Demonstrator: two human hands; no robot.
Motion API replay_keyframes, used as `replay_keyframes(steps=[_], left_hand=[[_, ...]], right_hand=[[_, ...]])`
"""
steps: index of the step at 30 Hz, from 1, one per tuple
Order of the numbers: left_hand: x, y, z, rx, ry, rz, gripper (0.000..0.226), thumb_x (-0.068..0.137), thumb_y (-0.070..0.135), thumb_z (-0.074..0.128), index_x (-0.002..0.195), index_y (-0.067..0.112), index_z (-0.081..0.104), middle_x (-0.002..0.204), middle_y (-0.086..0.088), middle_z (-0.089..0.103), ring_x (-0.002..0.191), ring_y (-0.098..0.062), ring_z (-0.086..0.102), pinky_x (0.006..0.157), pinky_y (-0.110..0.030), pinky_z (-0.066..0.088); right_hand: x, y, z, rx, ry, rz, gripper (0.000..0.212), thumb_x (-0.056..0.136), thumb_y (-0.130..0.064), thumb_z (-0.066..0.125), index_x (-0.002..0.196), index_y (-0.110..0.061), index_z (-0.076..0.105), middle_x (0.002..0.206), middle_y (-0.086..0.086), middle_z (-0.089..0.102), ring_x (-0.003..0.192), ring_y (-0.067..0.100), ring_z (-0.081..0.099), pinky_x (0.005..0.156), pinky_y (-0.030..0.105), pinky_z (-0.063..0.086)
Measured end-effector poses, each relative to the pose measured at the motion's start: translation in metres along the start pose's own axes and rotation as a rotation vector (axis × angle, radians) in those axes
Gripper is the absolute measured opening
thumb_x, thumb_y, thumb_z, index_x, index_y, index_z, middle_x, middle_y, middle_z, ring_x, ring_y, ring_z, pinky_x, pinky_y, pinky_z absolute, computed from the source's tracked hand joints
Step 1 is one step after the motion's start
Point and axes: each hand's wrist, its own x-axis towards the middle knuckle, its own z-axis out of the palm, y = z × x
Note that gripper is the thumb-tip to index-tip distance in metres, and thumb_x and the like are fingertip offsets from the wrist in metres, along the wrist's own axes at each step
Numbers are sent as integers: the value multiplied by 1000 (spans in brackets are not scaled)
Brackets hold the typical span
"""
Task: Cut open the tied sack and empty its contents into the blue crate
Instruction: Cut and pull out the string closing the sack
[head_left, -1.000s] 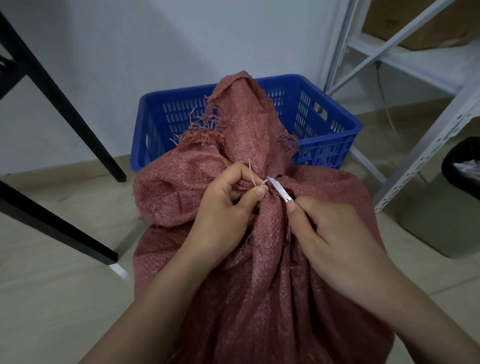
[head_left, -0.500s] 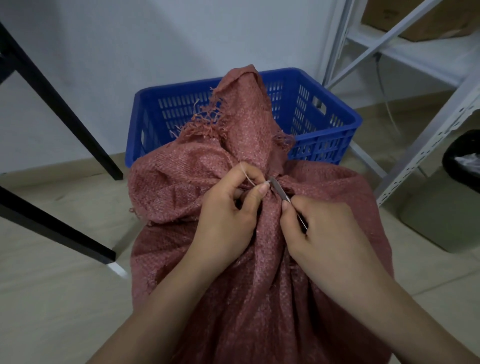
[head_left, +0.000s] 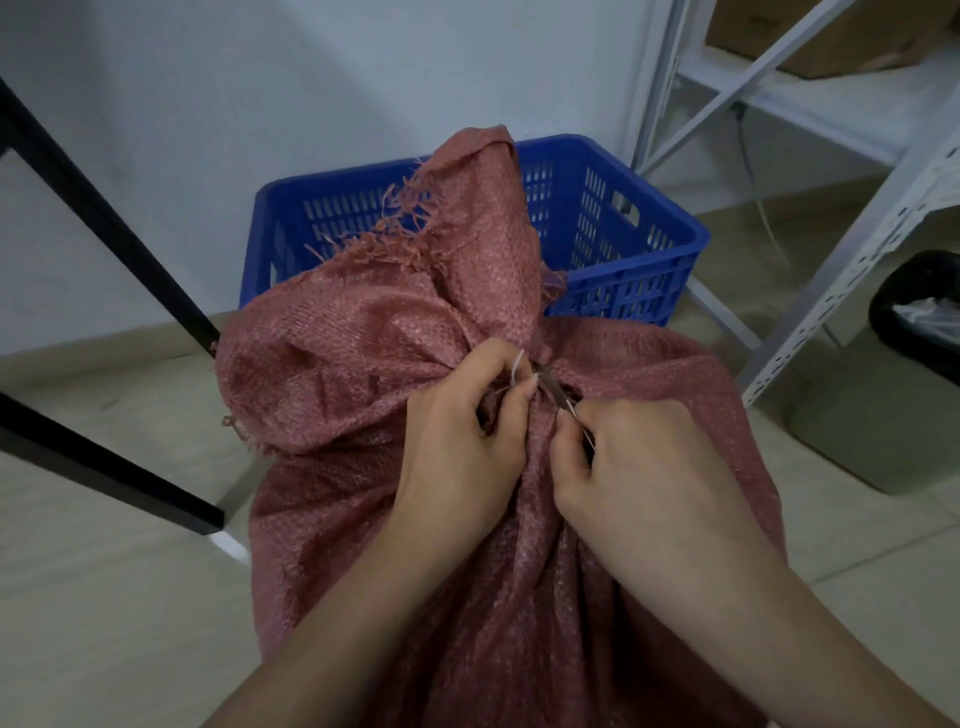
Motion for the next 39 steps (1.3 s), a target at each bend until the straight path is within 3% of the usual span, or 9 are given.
replay_keyframes(steps=[7, 11, 18, 22, 25, 29, 33, 37, 39], left_hand=[[0, 1, 0, 41, -21, 41, 12, 87, 5, 64, 79, 14, 60, 60, 18, 48, 49, 5, 43, 54, -7, 30], [-1, 1, 1, 23, -14, 48, 15, 86, 5, 64, 80, 17, 60, 56, 22, 46, 48, 7, 43, 54, -6, 29], [-3, 1, 4, 82, -19, 71, 10, 86, 4, 63, 82, 13, 61, 58, 17, 47, 50, 11, 42, 54, -3, 29], [-5, 1, 7, 89, -29, 77, 8, 86, 4, 63, 83, 12, 62, 60, 8, 56, 50, 2, 45, 53, -10, 35], [-5, 2, 8, 79, -21, 56, 10, 87, 4, 62, 84, 13, 62, 57, 11, 53, 50, 4, 46, 53, -7, 34], [-5, 4, 8, 74, -18, 38, 11, 87, 3, 62, 82, 13, 61, 53, 20, 41, 47, 11, 41, 51, -3, 28], [-5, 3, 9, 65, -17, 22, 13, 86, 1, 61, 82, 12, 61, 56, 19, 45, 49, 10, 43, 53, -3, 29], [-6, 7, 8, 56, -23, 39, 13, 86, -1, 61, 81, 11, 60, 55, 21, 43, 48, 11, 43, 53, -1, 28], [-8, 6, 9, 53, -33, 40, 13, 86, 0, 61, 82, 12, 60, 57, 19, 45, 49, 10, 43, 53, -2, 29]], right_hand=[[0, -1, 0, -8, -36, 30, 40, 92, -37, 38, 56, -20, 29, 61, 1, 44, 65, 32, 59, 55, 31, 34], [1, -4, -2, -33, -40, 41, 40, 92, -36, 38, 56, -20, 29, 57, -3, 36, 60, 28, 51, 54, 30, 32], [0, -4, -5, -26, -76, 58, 41, 91, -34, 40, 55, -19, 28, 56, -2, 32, 67, 31, 59, 55, 30, 33], [0, -5, -3, -22, -68, 58, 36, 92, -34, 36, 61, -18, 33, 60, 0, 40, 76, 32, 62, 57, 30, 33], [0, -2, 0, 2, -57, 50, 37, 90, -32, 36, 57, -18, 29, 63, 2, 48, 70, 33, 62, 55, 31, 33], [1, 1, 2, 18, -34, 54, 39, 90, -33, 40, 55, -19, 28, 55, -2, 34, 65, 31, 60, 54, 30, 32], [1, 3, 10, 41, -25, 41, 37, 92, -33, 39, 59, -18, 33, 64, 6, 54, 67, 32, 61, 54, 29, 30], [1, 4, 7, 50, -5, 13, 40, 90, -31, 41, 54, -20, 29, 54, -4, 35, 49, 22, 40, 42, 26, 21], [1, 4, 9, 70, -9, 22, 37, 91, -32, 39, 57, -20, 34, 56, -4, 38, 53, 24, 46, 46, 27, 26]])
